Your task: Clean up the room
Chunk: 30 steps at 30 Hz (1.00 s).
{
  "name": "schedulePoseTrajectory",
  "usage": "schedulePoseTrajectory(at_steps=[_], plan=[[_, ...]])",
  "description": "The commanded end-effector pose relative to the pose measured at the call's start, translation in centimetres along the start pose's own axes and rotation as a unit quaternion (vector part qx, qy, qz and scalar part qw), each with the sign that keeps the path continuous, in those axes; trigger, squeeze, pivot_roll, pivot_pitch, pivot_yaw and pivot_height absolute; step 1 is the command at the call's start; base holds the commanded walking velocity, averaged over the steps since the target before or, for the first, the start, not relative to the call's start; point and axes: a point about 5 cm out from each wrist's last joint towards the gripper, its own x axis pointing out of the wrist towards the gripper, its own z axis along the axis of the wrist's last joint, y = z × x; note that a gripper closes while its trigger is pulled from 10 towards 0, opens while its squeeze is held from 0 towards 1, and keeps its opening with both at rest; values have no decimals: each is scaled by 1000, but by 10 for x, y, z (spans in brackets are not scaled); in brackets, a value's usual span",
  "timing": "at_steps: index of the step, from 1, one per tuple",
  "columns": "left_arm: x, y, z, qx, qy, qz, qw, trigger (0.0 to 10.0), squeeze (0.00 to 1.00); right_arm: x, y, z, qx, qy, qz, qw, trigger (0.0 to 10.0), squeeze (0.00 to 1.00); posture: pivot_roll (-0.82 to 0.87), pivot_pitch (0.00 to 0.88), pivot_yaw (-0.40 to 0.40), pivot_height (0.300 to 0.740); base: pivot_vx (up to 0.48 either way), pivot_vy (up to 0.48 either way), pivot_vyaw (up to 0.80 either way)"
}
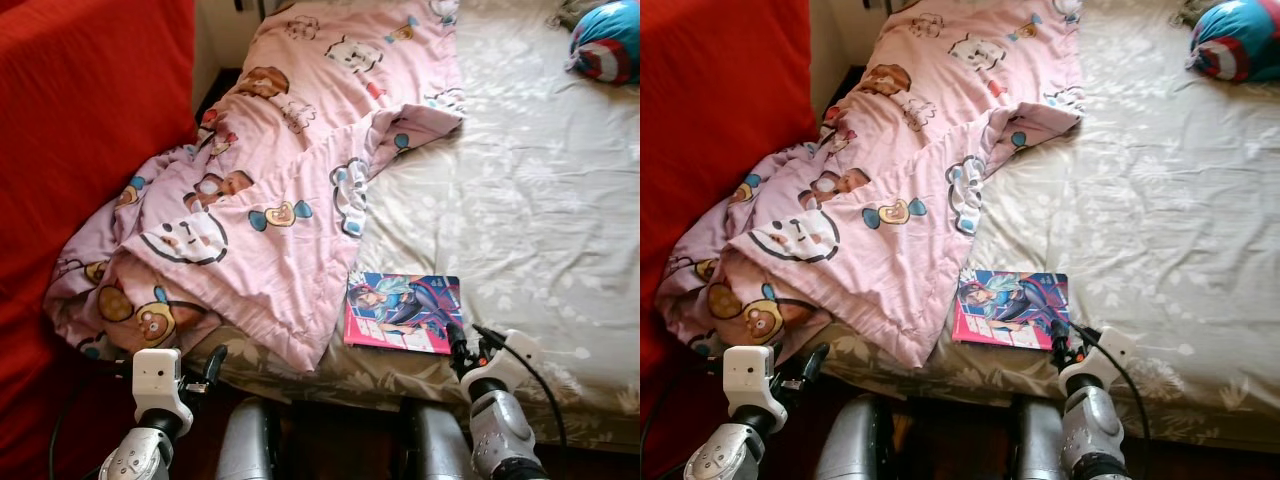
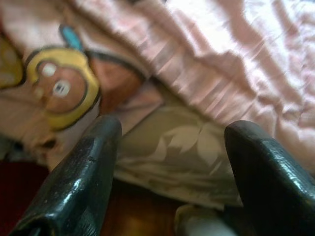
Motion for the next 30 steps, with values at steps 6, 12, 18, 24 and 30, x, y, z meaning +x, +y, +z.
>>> schedulePoseTrajectory(at_steps=[6,12,18,24,30], plan=[[-10,6,0,11,18,0,1000,10000,0,-8,1,-19,89,30,41,995,10000,0,146,286,121,586,0,0,0],[-17,8,2,16,25,0,1000,10000,0,-14,-7,-24,108,36,38,993,10000,0,161,299,128,586,0,0,0],[-23,10,3,21,31,1,999,10000,0,-18,-17,-24,164,32,35,985,10000,0,173,310,135,586,0,0,0],[-28,9,2,27,40,-3,999,10000,0,-19,-19,-24,214,27,54,975,10000,0,183,323,142,586,0,0,0],[-34,10,2,29,47,-3,998,10000,0,-16,0,-29,261,47,109,958,10000,0,197,338,149,586,0,0,0]])
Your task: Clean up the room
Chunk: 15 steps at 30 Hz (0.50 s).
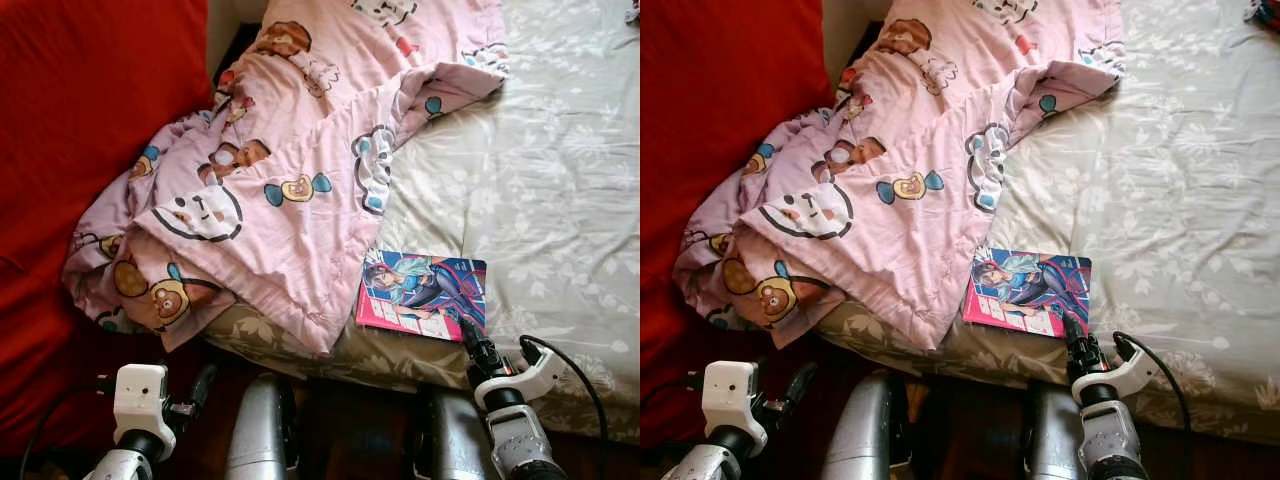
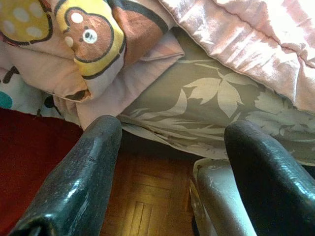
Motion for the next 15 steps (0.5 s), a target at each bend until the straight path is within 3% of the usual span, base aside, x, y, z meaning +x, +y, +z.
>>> schedulePoseTrajectory(at_steps=[1,8,15], plan=[[-7,5,-4,8,19,3,1000,10000,0,-7,0,-31,36,59,-2,998,10000,0,197,338,149,586,0,0,0],[-10,6,-4,11,23,5,1000,10000,0,-6,12,-51,33,100,30,994,10000,0,207,340,151,586,0,0,0],[-9,5,-4,12,25,5,1000,10000,0,-5,12,-50,35,92,30,995,10000,0,198,334,146,586,0,0,0]])
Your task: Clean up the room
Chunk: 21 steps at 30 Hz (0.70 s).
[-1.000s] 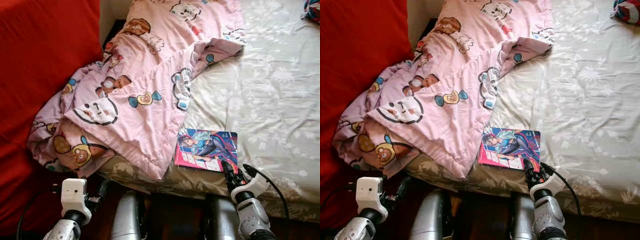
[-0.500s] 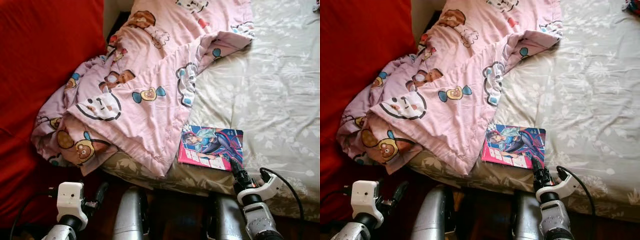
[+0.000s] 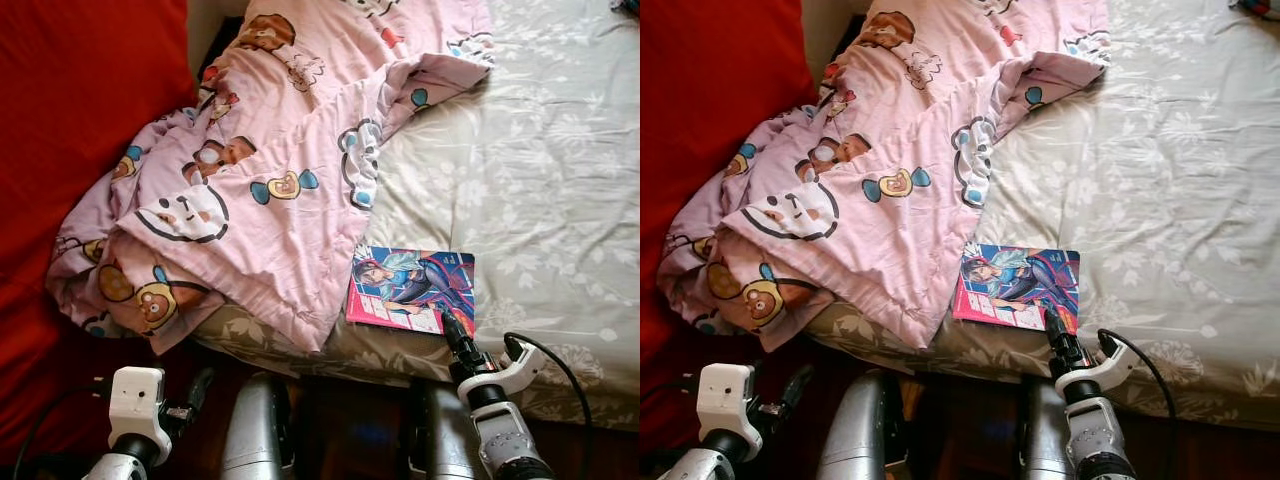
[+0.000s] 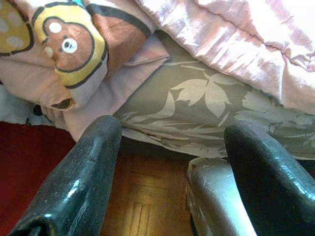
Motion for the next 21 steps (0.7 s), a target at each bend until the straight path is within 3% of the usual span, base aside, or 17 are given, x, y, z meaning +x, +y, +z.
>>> schedulePoseTrajectory(at_steps=[1,2,3,21], plan=[[-4,3,-7,4,23,6,1000,10000,0,-6,0,-30,22,59,-9,998,10000,0,197,332,144,586,0,0,0],[-4,3,-7,4,23,6,1000,10000,0,-6,0,-30,22,59,-9,998,10000,0,197,332,144,586,0,0,0],[-3,2,-7,3,23,6,1000,10000,0,-6,-1,-26,24,49,-10,998,0,0,194,329,141,586,0,0,0],[3,-1,-9,-4,19,7,1000,10000,0,-2,1,-20,22,36,-11,999,0,0,184,305,129,586,0,0,0]])
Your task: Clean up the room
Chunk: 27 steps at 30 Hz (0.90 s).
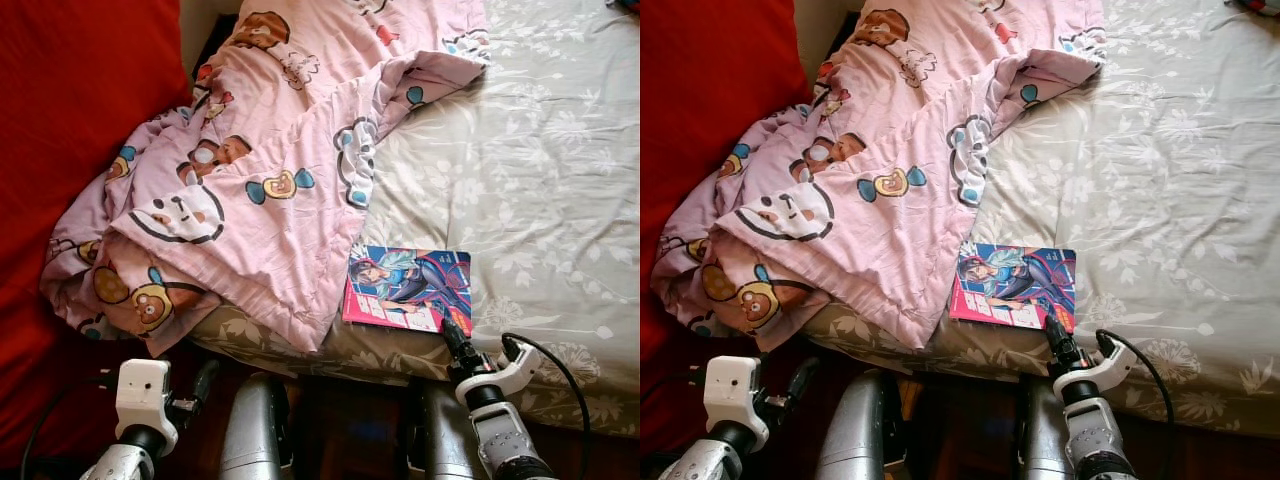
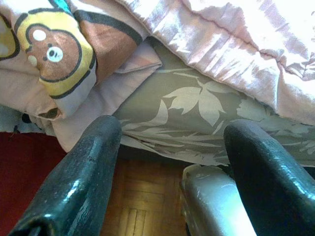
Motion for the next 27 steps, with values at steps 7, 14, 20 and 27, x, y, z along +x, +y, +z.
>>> schedulePoseTrajectory(at_steps=[7,14,20,27], plan=[[12,2,-9,-3,10,12,1000,10000,0,3,4,-12,9,24,-8,1000,0,0,155,233,101,586,0,0,0],[37,1,-1,-12,-14,19,1000,10000,0,14,13,3,-36,-10,-6,999,0,0,110,153,75,586,0,0,0],[57,-4,5,-26,-33,23,999,10000,0,21,27,23,-114,-76,0,991,0,0,66,94,62,586,0,0,0],[68,-8,4,-45,-42,29,998,10000,0,15,33,33,-210,-123,-25,969,0,0,18,53,35,586,0,0,0]])
